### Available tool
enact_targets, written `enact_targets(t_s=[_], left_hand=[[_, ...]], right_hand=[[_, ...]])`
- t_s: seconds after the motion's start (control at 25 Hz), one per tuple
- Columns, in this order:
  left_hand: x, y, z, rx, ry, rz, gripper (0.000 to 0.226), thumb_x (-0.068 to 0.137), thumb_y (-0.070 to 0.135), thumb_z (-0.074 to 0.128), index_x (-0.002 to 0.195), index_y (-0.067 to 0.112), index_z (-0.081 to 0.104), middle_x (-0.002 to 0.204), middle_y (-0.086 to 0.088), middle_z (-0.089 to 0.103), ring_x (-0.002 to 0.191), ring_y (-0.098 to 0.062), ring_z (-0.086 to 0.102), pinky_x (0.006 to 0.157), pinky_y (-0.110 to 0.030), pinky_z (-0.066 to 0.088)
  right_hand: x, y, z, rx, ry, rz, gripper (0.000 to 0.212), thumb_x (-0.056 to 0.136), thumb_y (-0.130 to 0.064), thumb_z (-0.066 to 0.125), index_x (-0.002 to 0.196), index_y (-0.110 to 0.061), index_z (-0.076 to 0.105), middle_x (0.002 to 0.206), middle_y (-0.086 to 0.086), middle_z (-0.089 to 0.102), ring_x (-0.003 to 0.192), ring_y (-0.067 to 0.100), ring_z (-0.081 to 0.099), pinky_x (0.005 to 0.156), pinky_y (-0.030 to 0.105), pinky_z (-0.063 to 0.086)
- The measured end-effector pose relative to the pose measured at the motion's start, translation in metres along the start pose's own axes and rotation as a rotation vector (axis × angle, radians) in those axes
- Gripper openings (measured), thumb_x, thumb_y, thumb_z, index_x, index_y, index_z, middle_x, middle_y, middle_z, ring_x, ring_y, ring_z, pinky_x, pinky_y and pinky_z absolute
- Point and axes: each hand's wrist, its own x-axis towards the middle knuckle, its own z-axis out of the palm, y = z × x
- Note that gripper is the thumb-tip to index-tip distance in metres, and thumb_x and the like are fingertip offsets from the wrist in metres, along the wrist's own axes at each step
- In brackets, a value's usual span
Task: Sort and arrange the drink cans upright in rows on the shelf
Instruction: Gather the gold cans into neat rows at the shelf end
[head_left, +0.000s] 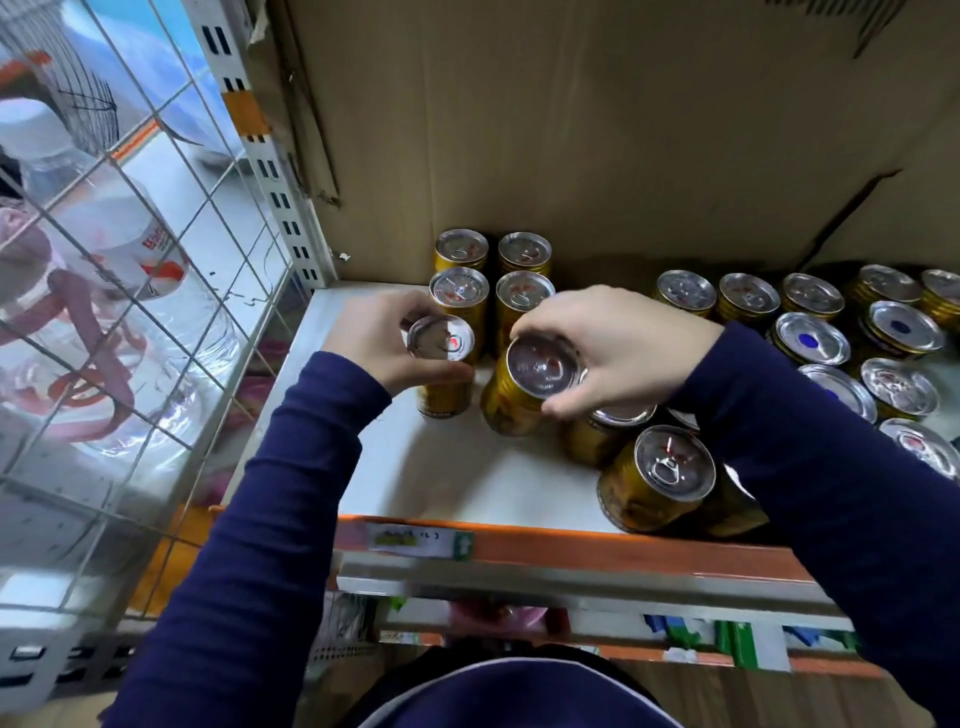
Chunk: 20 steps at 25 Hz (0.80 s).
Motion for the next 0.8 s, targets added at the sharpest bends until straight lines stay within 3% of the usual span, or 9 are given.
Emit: enact_targets(t_s=[0.08, 0.2, 0.28, 0.36, 0.44, 0.56, 0.68, 0.8], left_hand=[[0.003, -0.004, -0.002, 0.069, -0.025, -0.032, 0.058, 0.051, 0.048, 0.087, 0.093, 0.015, 0.062, 0.083, 0.002, 0.062, 0.078, -0.016, 0.057, 0.067, -0.025, 0.046], [0.002, -0.008, -0.008, 0.015, -0.112, -0.035, 0.069, 0.053, 0.052, 0.08, 0.107, 0.015, 0.061, 0.096, 0.001, 0.061, 0.084, -0.015, 0.057, 0.064, -0.019, 0.044], [0.001, -0.01, -0.012, -0.024, -0.146, -0.019, 0.074, 0.052, 0.049, 0.072, 0.117, 0.016, 0.061, 0.102, 0.002, 0.059, 0.089, -0.014, 0.058, 0.064, -0.014, 0.044], [-0.001, -0.011, -0.012, -0.026, -0.148, -0.001, 0.074, 0.051, 0.051, 0.071, 0.114, 0.016, 0.063, 0.098, 0.002, 0.058, 0.087, -0.014, 0.059, 0.067, -0.017, 0.046], [-0.002, -0.01, -0.01, -0.042, -0.109, 0.008, 0.076, 0.045, 0.06, 0.069, 0.109, 0.017, 0.066, 0.092, 0.003, 0.058, 0.081, -0.008, 0.058, 0.069, -0.018, 0.047], [-0.003, -0.012, -0.008, -0.062, -0.064, 0.034, 0.073, 0.047, 0.059, 0.071, 0.107, 0.016, 0.068, 0.088, 0.004, 0.057, 0.078, 0.003, 0.056, 0.067, -0.008, 0.044], [-0.002, -0.011, -0.005, -0.079, -0.05, 0.049, 0.065, 0.052, 0.049, 0.076, 0.106, 0.015, 0.069, 0.088, 0.003, 0.058, 0.079, -0.003, 0.058, 0.066, -0.002, 0.042], [-0.002, -0.01, -0.002, -0.09, -0.04, 0.061, 0.06, 0.057, 0.038, 0.083, 0.109, 0.012, 0.067, 0.09, 0.0, 0.057, 0.082, -0.01, 0.058, 0.067, -0.003, 0.041]], right_hand=[[0.015, 0.005, 0.003, -0.032, -0.042, 0.016, 0.059, 0.066, -0.031, 0.075, 0.121, -0.017, 0.058, 0.111, 0.002, 0.06, 0.102, 0.02, 0.056, 0.085, 0.034, 0.048], [0.021, 0.012, 0.009, -0.019, -0.085, 0.094, 0.066, 0.069, -0.027, 0.074, 0.129, -0.017, 0.051, 0.118, 0.004, 0.056, 0.111, 0.021, 0.052, 0.09, 0.029, 0.043], [0.018, 0.013, 0.011, 0.023, -0.024, 0.164, 0.073, 0.069, -0.041, 0.077, 0.131, -0.016, 0.048, 0.122, 0.005, 0.055, 0.113, 0.022, 0.052, 0.093, 0.032, 0.043], [0.015, 0.011, 0.015, -0.009, 0.04, 0.283, 0.076, 0.066, -0.058, 0.074, 0.125, -0.016, 0.05, 0.114, 0.006, 0.06, 0.104, 0.024, 0.055, 0.085, 0.036, 0.047], [0.015, 0.009, 0.02, -0.019, 0.083, 0.34, 0.069, 0.066, -0.061, 0.072, 0.116, -0.016, 0.054, 0.107, 0.005, 0.063, 0.096, 0.022, 0.058, 0.075, 0.032, 0.047], [0.016, 0.008, 0.023, 0.104, 0.123, 0.31, 0.057, 0.066, -0.045, 0.078, 0.112, -0.017, 0.06, 0.103, 0.002, 0.065, 0.092, 0.017, 0.058, 0.072, 0.027, 0.045], [0.02, 0.009, 0.025, 0.165, 0.184, 0.306, 0.053, 0.065, -0.033, 0.08, 0.111, -0.015, 0.059, 0.101, 0.001, 0.064, 0.091, 0.017, 0.058, 0.073, 0.026, 0.045], [0.022, 0.01, 0.031, 0.178, 0.23, 0.32, 0.055, 0.064, -0.034, 0.08, 0.11, -0.016, 0.054, 0.101, 0.0, 0.061, 0.089, 0.016, 0.057, 0.073, 0.027, 0.045]])
